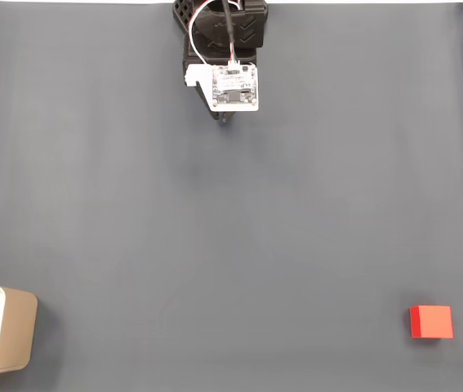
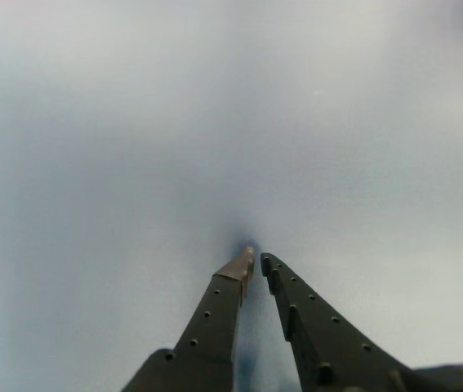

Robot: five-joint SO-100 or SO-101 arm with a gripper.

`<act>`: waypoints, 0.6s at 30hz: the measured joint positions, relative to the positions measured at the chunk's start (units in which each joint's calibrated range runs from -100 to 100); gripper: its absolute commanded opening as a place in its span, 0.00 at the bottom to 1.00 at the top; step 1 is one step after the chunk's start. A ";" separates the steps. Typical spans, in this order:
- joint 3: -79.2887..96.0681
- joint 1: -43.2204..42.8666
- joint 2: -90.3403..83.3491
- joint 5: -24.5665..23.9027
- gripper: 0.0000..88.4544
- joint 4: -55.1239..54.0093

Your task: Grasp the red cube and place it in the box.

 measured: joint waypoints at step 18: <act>0.00 0.59 0.00 0.00 0.00 0.00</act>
